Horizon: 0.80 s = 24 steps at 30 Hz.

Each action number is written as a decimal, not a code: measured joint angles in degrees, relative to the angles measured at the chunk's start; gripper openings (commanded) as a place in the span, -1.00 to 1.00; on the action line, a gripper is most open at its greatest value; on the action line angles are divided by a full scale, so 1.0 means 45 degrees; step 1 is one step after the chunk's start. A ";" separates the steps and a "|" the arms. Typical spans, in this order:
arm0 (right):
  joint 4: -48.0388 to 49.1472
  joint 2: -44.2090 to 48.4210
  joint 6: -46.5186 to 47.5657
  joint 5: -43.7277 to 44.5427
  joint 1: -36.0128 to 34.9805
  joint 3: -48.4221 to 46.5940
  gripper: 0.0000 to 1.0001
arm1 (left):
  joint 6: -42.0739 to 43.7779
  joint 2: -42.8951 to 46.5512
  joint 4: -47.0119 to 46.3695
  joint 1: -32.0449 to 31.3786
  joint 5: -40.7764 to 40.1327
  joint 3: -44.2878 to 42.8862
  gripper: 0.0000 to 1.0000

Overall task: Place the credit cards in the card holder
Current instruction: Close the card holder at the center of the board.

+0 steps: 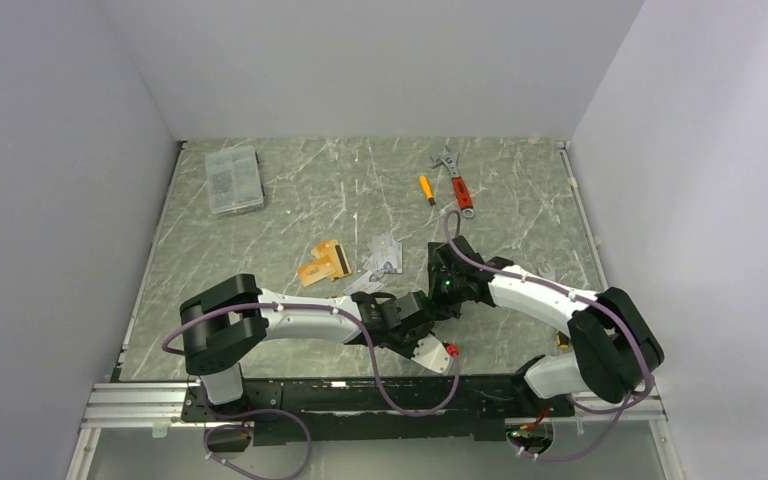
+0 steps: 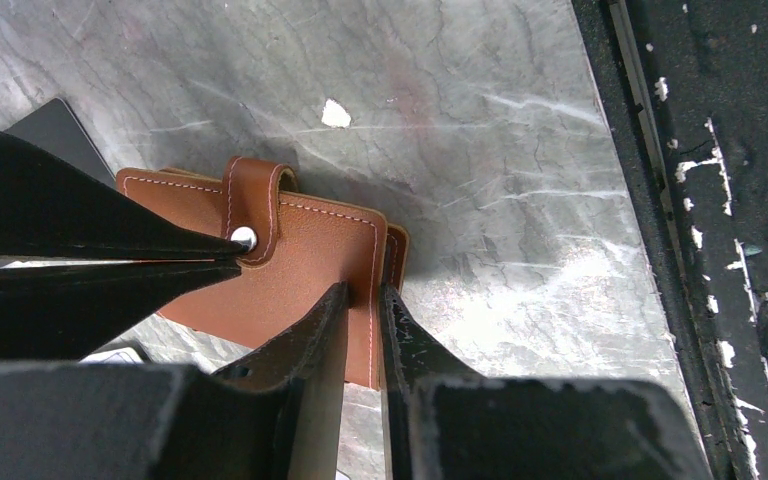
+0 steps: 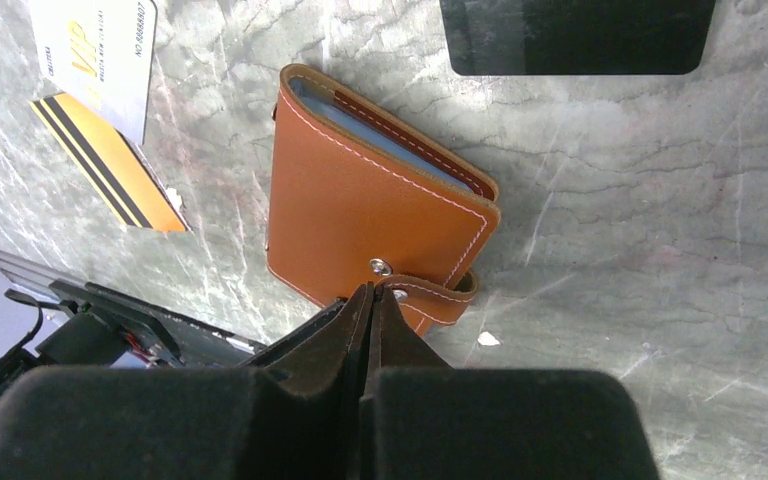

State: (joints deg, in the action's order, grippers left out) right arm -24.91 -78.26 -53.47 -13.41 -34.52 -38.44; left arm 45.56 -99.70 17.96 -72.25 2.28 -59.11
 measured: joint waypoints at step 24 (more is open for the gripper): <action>0.0792 -0.0461 -0.0170 -0.0097 0.0005 -0.0034 -1.00 | 0.0005 0.0000 0.0078 0.0000 0.0000 -0.0015 -0.61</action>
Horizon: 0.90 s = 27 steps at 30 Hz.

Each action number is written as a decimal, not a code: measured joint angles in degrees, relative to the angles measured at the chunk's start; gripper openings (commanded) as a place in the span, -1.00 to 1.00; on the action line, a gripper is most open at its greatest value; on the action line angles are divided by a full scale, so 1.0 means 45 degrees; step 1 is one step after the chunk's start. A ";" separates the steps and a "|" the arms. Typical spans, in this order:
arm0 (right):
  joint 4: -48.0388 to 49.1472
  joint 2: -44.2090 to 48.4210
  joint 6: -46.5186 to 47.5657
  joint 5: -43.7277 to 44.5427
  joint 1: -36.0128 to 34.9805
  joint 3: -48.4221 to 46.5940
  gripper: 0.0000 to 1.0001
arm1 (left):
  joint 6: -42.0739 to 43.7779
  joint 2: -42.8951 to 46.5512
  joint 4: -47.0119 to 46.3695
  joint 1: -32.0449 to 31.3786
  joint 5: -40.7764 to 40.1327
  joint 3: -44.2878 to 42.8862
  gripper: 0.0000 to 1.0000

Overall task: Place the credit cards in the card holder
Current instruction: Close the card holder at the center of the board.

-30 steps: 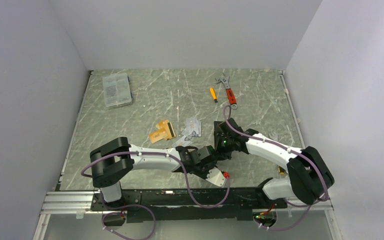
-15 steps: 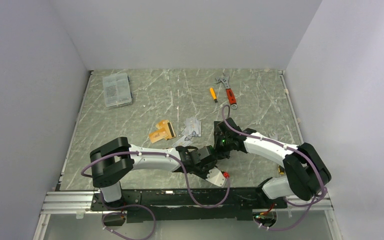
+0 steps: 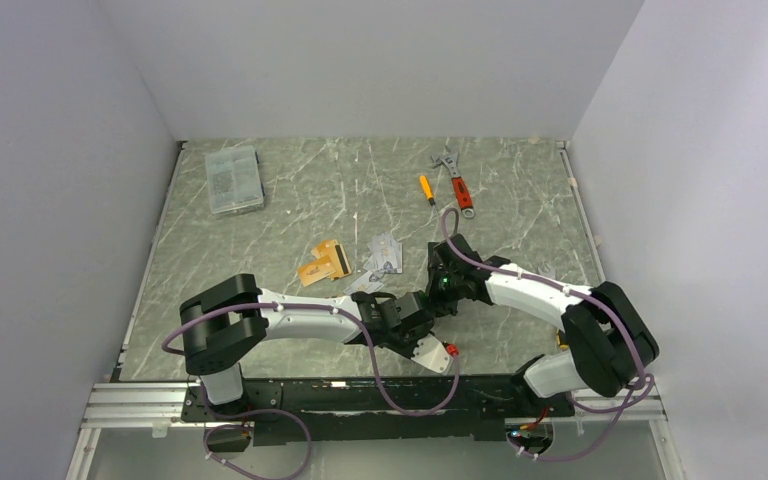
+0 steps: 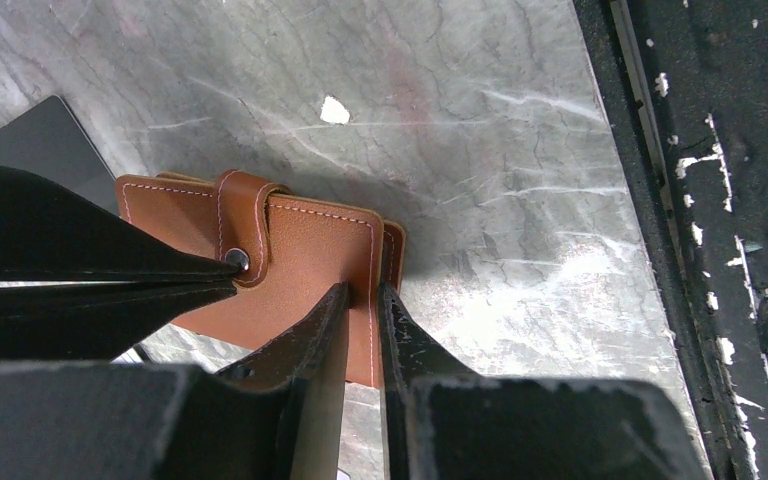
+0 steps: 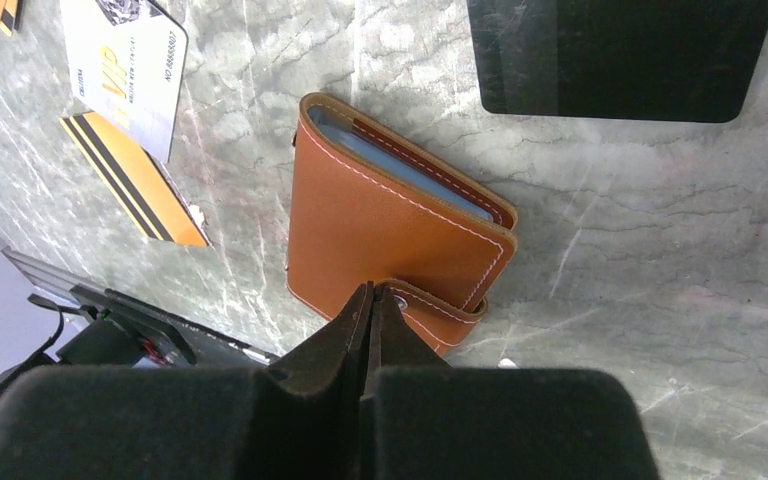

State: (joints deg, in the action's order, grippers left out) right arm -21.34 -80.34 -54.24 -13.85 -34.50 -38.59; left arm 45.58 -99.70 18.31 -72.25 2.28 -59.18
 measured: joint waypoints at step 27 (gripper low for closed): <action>0.1117 0.0340 0.0005 -0.0160 0.0044 0.0860 -1.00 | -0.0044 0.0000 0.0112 0.0175 0.0151 -0.0068 -0.47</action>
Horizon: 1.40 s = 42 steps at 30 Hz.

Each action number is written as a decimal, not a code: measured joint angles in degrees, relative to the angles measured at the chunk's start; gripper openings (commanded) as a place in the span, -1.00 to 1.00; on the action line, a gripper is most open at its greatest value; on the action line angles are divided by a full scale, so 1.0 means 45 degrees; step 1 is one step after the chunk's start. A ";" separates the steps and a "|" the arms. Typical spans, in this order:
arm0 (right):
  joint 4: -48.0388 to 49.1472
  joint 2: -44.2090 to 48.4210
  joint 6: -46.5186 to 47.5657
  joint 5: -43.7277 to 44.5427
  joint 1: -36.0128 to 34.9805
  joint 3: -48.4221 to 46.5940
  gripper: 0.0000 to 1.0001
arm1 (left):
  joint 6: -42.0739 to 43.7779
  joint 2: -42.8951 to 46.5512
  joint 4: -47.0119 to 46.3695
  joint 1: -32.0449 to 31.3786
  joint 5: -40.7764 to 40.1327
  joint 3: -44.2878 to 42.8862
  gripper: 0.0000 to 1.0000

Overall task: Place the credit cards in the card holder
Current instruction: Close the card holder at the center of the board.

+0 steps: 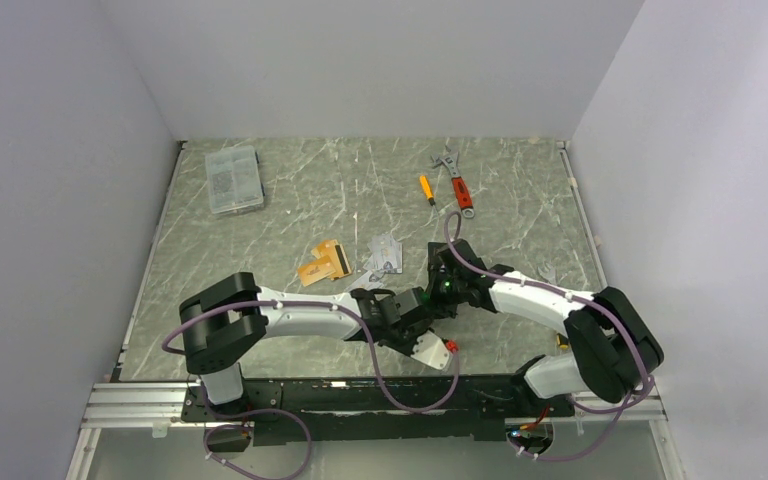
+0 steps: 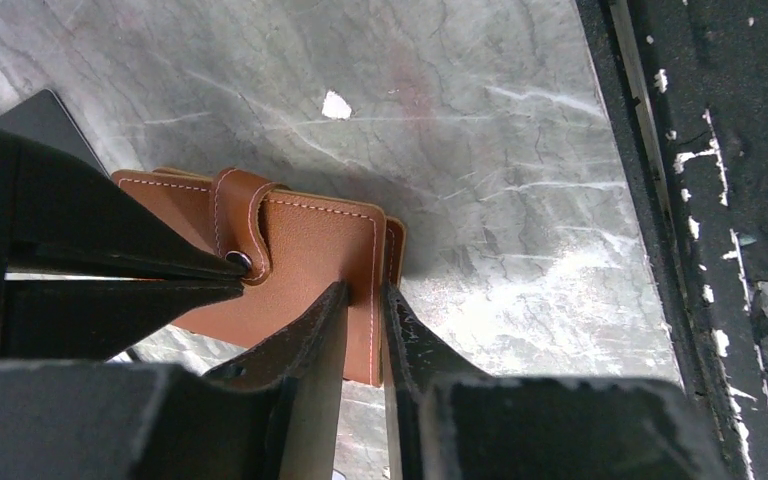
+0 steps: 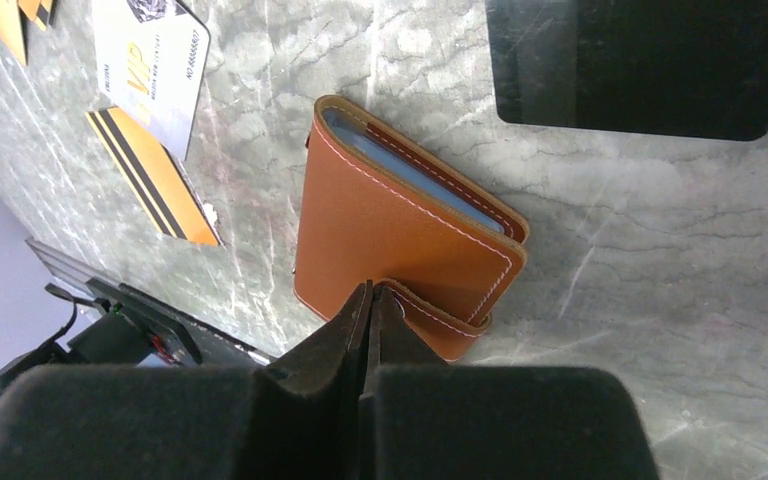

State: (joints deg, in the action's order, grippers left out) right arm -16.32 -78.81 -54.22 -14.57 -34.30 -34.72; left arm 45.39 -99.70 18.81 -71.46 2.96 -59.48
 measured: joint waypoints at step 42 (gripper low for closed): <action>0.2152 0.1914 -0.0185 0.1205 -0.0063 0.1821 -0.19 | -0.2667 0.5115 0.4483 0.9612 0.2569 -0.1511 0.99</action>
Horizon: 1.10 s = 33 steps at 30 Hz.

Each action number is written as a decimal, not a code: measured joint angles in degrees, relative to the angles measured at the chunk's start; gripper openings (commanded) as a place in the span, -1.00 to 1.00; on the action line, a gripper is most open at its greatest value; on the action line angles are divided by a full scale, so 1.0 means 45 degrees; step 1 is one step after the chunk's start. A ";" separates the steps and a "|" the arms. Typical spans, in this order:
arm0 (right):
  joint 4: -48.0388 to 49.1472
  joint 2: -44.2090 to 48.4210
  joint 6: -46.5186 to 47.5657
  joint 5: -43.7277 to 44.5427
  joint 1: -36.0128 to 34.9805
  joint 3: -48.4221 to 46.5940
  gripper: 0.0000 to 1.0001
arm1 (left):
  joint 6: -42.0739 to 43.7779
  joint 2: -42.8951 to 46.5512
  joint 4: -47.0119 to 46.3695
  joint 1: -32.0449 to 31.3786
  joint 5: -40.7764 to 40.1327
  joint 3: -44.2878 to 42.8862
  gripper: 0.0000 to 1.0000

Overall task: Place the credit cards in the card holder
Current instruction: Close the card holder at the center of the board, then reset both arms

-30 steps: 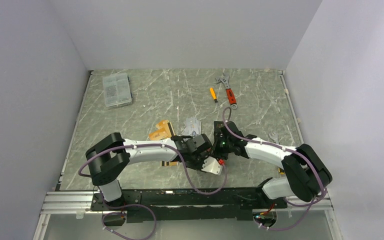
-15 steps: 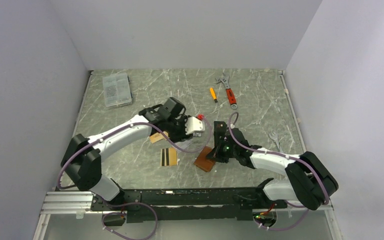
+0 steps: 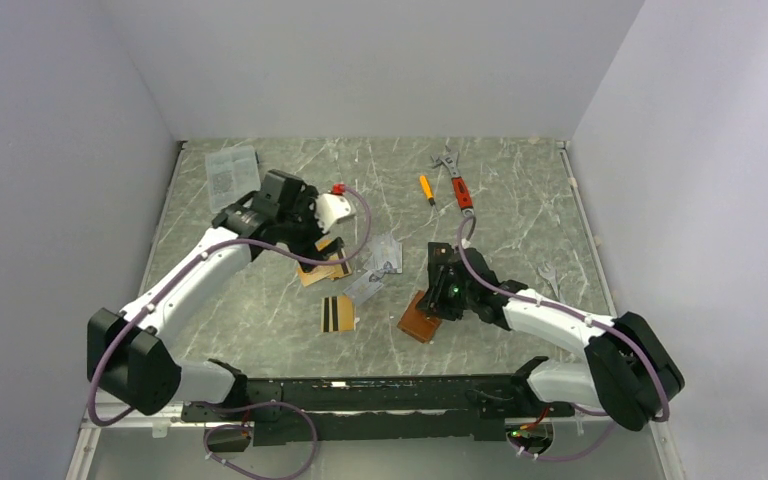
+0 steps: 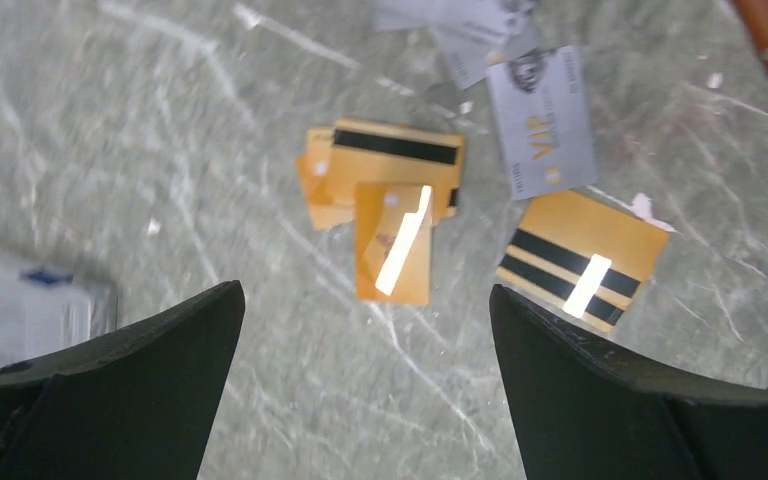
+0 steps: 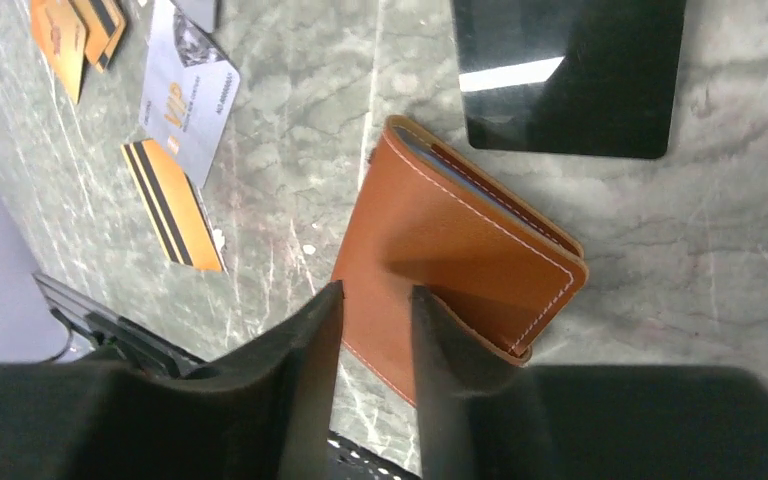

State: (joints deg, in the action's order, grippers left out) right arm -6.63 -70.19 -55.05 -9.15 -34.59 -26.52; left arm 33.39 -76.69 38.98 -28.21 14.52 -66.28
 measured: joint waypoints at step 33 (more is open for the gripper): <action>-0.3240 0.1224 0.4818 0.4328 0.7427 -0.5610 0.99 | -0.4167 0.2555 -0.3735 0.8063 0.0010 0.3721 0.99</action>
State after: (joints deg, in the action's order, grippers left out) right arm -21.21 -64.69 -33.36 10.33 -1.17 -51.77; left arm 14.63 -65.19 22.17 8.08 14.57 -49.54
